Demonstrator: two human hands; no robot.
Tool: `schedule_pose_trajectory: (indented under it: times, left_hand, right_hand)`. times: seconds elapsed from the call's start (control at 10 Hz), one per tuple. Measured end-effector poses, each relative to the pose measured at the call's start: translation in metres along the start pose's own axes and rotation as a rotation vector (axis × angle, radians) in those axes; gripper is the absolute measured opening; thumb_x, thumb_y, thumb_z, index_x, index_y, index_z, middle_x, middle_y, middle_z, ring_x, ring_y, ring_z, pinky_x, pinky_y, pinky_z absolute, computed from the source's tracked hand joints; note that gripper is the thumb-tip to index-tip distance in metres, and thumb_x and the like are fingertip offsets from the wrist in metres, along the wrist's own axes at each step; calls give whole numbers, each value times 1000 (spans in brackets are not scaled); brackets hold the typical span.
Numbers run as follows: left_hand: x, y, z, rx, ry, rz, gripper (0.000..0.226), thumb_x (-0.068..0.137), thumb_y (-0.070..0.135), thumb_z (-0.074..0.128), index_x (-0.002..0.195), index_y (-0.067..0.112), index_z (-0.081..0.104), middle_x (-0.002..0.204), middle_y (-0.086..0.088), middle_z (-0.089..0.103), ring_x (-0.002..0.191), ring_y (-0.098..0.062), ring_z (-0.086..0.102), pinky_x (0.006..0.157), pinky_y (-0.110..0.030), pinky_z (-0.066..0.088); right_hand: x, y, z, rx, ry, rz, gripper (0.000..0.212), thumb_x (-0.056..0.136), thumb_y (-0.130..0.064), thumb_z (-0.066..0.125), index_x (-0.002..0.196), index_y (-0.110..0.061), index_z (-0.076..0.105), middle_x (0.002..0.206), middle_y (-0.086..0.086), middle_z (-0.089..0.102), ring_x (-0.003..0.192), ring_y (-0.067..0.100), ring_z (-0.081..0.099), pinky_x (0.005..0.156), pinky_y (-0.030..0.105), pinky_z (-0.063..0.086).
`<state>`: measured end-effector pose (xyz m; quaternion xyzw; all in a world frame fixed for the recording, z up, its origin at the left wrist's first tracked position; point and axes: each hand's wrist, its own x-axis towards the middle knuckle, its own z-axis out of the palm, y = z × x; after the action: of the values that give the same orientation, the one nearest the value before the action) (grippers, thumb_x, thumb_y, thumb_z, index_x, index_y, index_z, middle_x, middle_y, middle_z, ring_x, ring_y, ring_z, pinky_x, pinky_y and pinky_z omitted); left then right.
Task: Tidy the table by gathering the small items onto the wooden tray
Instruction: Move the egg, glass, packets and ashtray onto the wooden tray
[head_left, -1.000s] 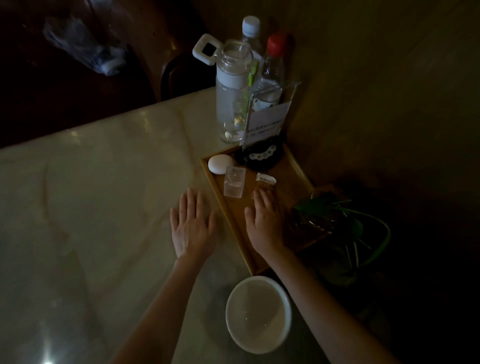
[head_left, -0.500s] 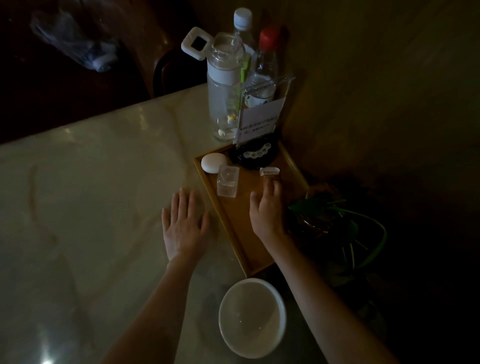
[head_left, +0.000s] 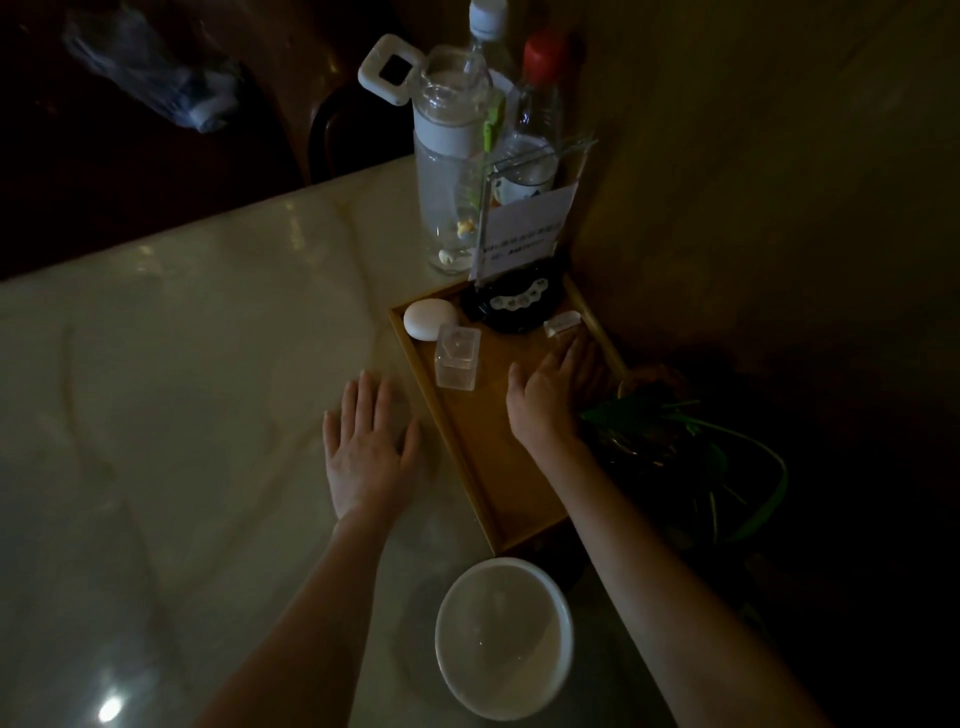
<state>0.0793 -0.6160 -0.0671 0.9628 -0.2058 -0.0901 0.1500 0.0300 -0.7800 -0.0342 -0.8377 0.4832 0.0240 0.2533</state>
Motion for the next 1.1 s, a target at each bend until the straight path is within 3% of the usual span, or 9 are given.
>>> schedule_pose_trajectory:
  times: [0.5,0.7,0.8,0.9,1.0,1.1]
  left_hand:
    - [0,-1,2,-5,17,0,60,92,45,33,144,22,15,155,2,6,142,-12,-4,115,-37,-2]
    - [-1,0,0,-16,26,2,60,92,44,34,144,23,15,155,2,6,142,-13,-3,115,-37,-3]
    - [-1,1,0,-18,28,1,60,92,44,34,144,23,15,155,2,6,142,-13,-3,115,-37,-3]
    - [-1,0,0,-15,33,1,59,92,44,33,144,22,17,155,1,8,142,-14,-1,115,-38,-2]
    - [-1,0,1,-17,33,4,62,87,47,27,143,22,19,155,1,10,142,-14,1,115,-38,0]
    - [0,-1,2,-14,34,6,64,85,48,25,143,22,19,155,1,11,142,-14,1,115,-38,0]
  right_hand:
    - [5,-2,-2,119,7,-9,73,95,-33,38,143,3,-4,154,21,-9,143,33,-11,115,43,-8]
    - [1,3,-7,201,69,-142,60,94,-22,44,143,1,17,155,19,6,144,30,-4,118,44,3]
    - [-6,5,-5,253,120,-311,47,90,-13,51,135,-3,39,147,17,31,140,29,21,115,47,20]
    - [-14,3,-7,402,41,-404,34,89,-11,52,122,-6,54,126,11,56,111,11,47,92,21,41]
    - [-16,-1,-5,508,-93,-385,40,85,-22,60,122,-12,54,114,-3,58,98,2,47,72,5,32]
    - [-13,-7,6,609,-140,-364,50,78,-21,69,124,-14,51,116,-4,57,102,5,52,72,1,36]
